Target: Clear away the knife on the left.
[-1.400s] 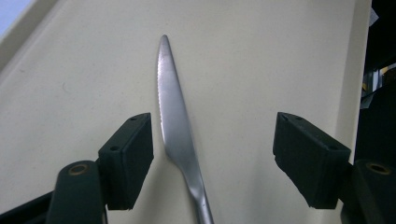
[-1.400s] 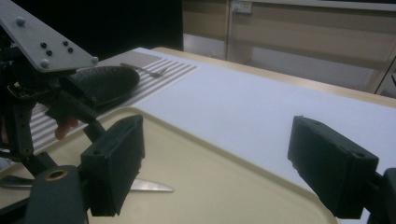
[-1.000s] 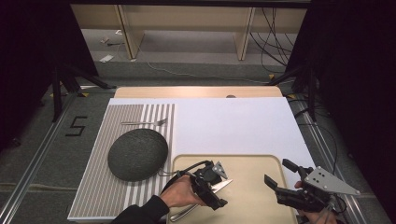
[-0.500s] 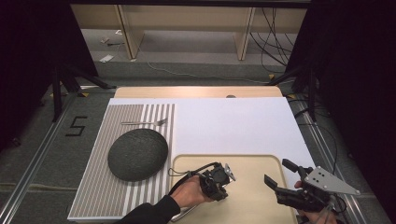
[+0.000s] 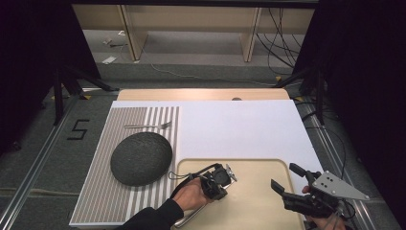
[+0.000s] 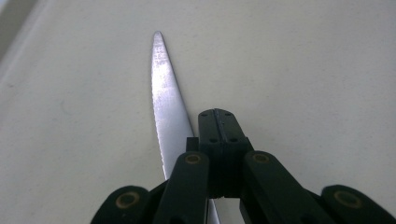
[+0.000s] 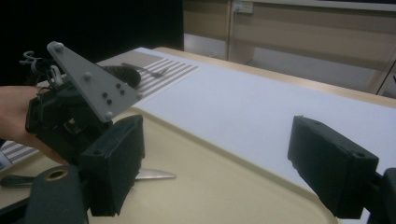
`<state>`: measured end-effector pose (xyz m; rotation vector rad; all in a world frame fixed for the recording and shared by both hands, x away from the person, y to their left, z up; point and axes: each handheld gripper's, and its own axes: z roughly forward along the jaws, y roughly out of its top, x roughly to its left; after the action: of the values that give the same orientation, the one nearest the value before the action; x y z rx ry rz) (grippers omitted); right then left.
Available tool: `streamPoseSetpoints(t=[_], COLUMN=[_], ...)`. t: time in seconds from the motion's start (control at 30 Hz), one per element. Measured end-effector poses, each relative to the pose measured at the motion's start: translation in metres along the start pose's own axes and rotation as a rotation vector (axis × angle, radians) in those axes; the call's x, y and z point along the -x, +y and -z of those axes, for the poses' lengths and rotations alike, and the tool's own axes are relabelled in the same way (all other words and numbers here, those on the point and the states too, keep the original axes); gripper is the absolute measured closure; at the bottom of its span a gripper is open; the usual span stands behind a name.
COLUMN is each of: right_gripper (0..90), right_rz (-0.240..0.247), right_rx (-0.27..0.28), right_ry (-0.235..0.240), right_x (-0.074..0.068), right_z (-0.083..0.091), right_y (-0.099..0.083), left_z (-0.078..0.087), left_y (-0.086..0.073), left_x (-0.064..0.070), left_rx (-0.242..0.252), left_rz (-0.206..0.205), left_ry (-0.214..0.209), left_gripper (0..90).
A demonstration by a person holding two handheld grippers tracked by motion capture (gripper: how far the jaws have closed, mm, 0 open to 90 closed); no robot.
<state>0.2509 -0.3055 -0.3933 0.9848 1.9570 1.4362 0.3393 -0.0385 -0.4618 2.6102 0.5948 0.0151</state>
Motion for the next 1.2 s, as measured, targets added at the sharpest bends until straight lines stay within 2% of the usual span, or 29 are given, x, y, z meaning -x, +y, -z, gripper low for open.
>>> streamPoseSetpoints(t=[0.23,0.33,0.43,0.63,0.87,1.2], right_gripper=[19.6,19.6,19.6,19.6,19.6,19.6], right_rz=[0.000,0.002,0.001,0.003,0.002,0.008], right_rx=[0.001,0.002,0.003,-0.001,0.001,0.002], right_ry=[-0.001,-0.002,0.001,0.002,0.004,0.006], right_x=[-0.001,0.000,0.000,-0.001,-0.001,-0.002], right_z=[0.001,0.001,0.000,0.000,0.000,-0.001], right_y=[0.000,0.000,0.000,0.000,0.000,0.000], left_z=[0.006,0.010,0.013,0.016,0.019,0.024], left_y=[-0.010,-0.017,-0.021,-0.026,-0.033,-0.040], left_x=[-0.010,-0.020,-0.028,-0.031,-0.036,-0.043], left_rx=[-0.004,0.000,0.004,0.002,0.001,-0.001], left_rz=[0.028,0.059,0.076,0.084,0.101,0.123], left_ry=[0.027,0.058,0.066,0.069,0.095,0.098], left_gripper=[89.7,89.7,89.7,89.7,89.7,89.7])
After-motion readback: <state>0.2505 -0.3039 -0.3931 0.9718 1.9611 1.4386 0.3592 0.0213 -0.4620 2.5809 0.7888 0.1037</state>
